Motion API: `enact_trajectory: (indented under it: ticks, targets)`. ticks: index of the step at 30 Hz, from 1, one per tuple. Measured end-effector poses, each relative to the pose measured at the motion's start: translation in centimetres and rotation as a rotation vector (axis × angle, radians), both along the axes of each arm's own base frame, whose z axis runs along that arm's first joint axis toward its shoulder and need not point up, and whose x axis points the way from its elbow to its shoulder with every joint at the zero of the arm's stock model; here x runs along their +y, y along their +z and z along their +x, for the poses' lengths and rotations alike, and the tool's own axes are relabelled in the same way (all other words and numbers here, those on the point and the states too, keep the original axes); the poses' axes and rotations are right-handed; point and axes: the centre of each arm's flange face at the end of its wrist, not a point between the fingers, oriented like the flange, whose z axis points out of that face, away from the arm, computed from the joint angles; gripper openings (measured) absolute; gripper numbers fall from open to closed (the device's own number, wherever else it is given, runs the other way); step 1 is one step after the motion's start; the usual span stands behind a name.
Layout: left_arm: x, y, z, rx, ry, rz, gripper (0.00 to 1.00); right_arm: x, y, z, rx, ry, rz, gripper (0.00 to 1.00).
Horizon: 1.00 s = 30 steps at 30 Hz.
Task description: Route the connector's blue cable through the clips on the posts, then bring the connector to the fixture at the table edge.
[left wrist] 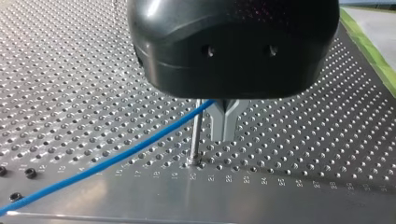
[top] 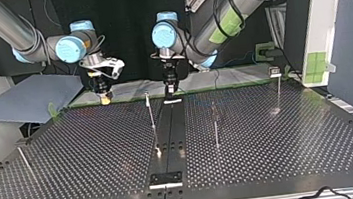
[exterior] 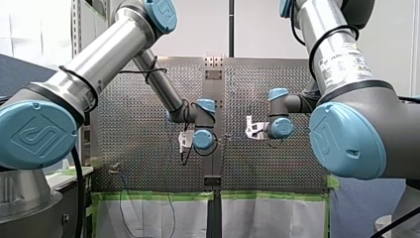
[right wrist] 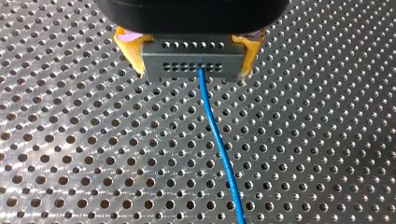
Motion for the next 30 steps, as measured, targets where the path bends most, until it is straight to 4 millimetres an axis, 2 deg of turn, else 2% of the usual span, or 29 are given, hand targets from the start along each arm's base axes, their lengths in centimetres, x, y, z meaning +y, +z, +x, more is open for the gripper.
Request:
enact_trajectory:
  ticks: [10,18,30]
  targets:
    - [-0.5,0.5,0.5,-0.009,-0.017,-0.007,0.00,-0.3,0.1,-0.1,-0.017,0.007,-0.007,0.00]
    - [-0.5,-0.5,0.8,0.012,0.002,-0.005,0.00,-0.5,0.1,-0.4,-0.017,0.001,-0.007,0.00]
    - [-1.0,0.3,1.9,-0.004,-0.009,-0.024,0.00,-1.2,0.1,-1.3,-0.026,-0.018,-0.009,0.00]
